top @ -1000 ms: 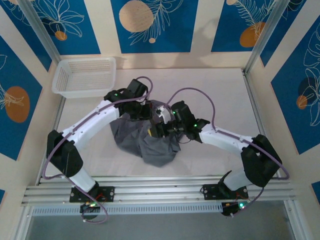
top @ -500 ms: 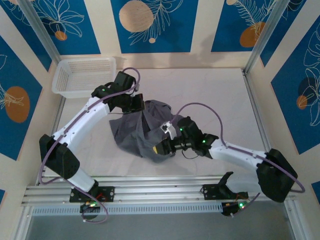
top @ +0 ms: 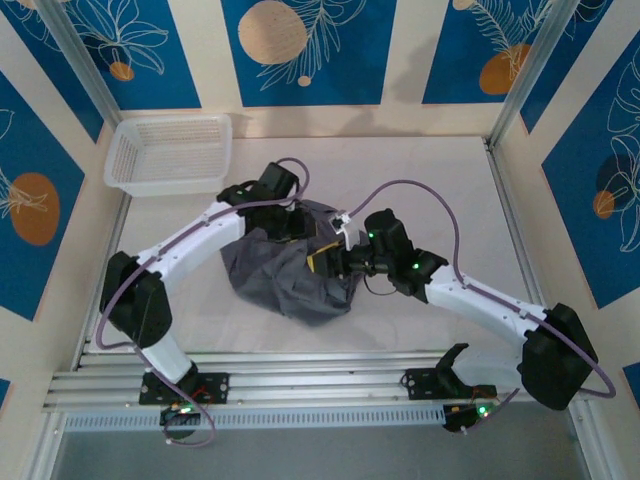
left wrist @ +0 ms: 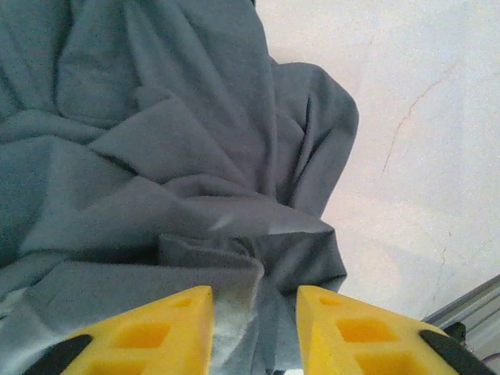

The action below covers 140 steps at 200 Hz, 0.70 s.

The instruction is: Fold the inside-out t-shirt

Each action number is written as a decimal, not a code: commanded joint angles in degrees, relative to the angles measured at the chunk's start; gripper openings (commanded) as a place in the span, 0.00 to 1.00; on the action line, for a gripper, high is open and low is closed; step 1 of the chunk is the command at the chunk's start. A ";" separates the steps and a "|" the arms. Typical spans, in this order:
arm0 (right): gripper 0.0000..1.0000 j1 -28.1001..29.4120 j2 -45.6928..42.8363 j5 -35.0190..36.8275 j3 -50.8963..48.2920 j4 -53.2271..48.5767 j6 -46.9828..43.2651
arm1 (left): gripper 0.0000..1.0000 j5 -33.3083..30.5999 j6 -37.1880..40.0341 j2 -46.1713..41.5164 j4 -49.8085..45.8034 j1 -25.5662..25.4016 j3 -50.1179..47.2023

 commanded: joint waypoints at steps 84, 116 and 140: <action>0.41 0.82 6.61 10.59 16.57 -24.12 -17.26 | 0.54 -32.21 14.00 -20.43 -7.67 0.89 -2.48; 0.40 3.50 17.03 14.91 27.74 -35.38 -14.57 | 0.56 -24.44 20.69 -28.95 -4.30 1.87 -11.01; 0.39 3.63 23.37 16.60 35.00 -43.08 -4.31 | 0.62 -21.02 20.75 -32.17 -3.50 2.30 -15.23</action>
